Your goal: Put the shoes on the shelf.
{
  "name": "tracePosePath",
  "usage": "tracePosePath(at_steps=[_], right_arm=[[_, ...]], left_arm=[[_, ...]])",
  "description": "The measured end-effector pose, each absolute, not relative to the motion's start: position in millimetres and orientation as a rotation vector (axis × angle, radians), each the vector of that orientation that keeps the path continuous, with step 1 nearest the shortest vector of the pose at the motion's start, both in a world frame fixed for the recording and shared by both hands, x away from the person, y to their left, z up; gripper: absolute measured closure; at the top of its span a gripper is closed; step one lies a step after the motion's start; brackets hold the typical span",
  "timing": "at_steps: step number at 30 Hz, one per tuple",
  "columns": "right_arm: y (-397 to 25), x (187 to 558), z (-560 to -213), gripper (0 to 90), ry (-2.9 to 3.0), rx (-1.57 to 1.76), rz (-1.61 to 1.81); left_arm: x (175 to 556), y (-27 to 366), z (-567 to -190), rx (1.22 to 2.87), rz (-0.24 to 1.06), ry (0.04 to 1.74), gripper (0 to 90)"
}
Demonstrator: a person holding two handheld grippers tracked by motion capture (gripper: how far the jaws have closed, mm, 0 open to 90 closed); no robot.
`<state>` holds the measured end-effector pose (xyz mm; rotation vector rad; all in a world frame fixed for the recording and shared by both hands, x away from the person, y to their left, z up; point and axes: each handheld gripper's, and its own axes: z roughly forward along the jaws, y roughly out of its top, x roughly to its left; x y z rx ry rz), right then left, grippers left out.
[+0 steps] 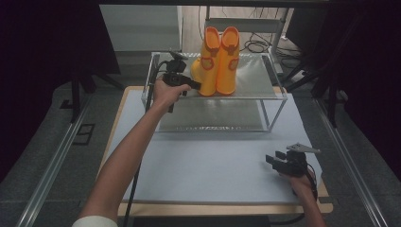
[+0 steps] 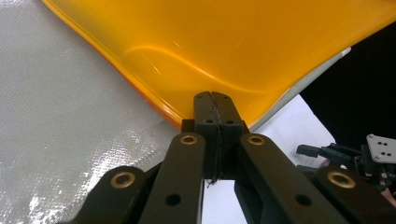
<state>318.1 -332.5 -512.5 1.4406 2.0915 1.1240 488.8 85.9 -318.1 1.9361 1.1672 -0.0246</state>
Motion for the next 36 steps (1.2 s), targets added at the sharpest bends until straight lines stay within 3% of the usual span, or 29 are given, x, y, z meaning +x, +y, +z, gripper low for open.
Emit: tracePosePath(at_steps=[9, 25, 36], right_arm=[[-333, 318, -513, 46.3, 2.093, 1.439, 1.126], [-334, 319, -513, 46.0, 2.093, 1.437, 1.132], [-330, 317, -511, 45.9, 2.098, 1.418, 1.121]], left_arm=[[484, 102, -316, 1.908, 0.019, 1.166, 81.4], [462, 125, -302, 1.911, -0.001, 1.092, 50.9], [428, 146, -306, 1.893, 0.02, 1.081, 46.4]])
